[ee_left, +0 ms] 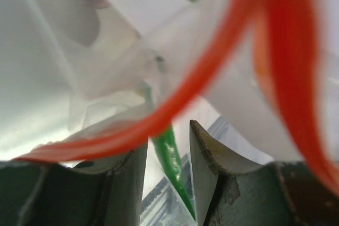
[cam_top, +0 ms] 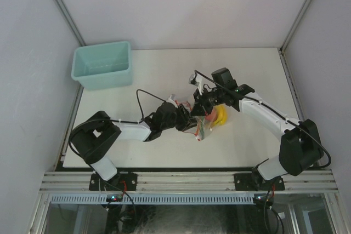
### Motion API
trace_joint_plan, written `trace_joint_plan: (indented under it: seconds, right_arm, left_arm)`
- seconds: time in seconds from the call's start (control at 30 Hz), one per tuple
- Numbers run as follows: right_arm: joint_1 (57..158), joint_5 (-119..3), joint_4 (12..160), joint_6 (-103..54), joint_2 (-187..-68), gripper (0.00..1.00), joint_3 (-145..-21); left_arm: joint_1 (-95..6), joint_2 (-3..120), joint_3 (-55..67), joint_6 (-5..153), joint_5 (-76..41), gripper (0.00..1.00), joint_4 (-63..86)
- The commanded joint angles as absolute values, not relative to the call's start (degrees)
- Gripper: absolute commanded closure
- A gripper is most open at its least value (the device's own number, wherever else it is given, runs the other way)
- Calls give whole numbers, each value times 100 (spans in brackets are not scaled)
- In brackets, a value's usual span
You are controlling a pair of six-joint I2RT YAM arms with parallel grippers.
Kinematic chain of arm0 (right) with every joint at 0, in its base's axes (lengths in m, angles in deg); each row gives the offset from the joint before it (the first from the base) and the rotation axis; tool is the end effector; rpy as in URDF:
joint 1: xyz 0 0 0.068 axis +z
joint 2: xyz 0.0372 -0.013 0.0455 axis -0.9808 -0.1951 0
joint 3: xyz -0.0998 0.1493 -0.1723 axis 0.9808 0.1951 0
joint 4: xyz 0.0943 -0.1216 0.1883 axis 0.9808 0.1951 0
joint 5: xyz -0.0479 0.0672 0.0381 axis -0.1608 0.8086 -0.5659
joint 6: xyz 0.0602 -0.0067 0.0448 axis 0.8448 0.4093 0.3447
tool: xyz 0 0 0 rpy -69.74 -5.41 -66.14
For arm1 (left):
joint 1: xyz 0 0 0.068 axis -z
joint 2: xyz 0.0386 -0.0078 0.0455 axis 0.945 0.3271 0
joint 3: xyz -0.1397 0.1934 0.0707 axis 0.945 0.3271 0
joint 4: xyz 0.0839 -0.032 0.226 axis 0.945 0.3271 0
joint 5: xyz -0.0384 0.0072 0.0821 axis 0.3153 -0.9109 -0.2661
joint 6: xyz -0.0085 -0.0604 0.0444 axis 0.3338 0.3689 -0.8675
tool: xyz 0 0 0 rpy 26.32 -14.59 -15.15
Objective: Open the zip-top bag and remove the fake food
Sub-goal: Pick up the fake vegetable from the zipper food storage bag.
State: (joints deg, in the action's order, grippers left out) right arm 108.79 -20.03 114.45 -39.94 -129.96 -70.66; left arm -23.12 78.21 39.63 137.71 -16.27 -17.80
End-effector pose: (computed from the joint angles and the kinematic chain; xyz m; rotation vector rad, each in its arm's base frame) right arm 0.2407 0.1914 0.2391 -1.1247 2.1042 1.1283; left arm 0.2198 -0.2581 0.1362 -0.4338 2.3277 -1.4054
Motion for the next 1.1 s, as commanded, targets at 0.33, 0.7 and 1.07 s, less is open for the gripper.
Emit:
trace_joint_plan:
  seconds: [0.33, 0.7, 1.07]
  right_arm:
    - [10995, -2043, 11113, -3817, -13010, 100, -7245]
    - [11027, -1976, 11096, -3764, -13050, 100, -7240]
    - [11002, -2180, 11261, -4016, -12951, 100, -7202]
  left_arm:
    - [-2252, 7824, 3491, 13479, -1520, 58, -1136]
    - [-2231, 8152, 3375, 13704, -1248, 62, -1358]
    - [-2263, 7879, 3536, 13607, -1292, 100, -1550]
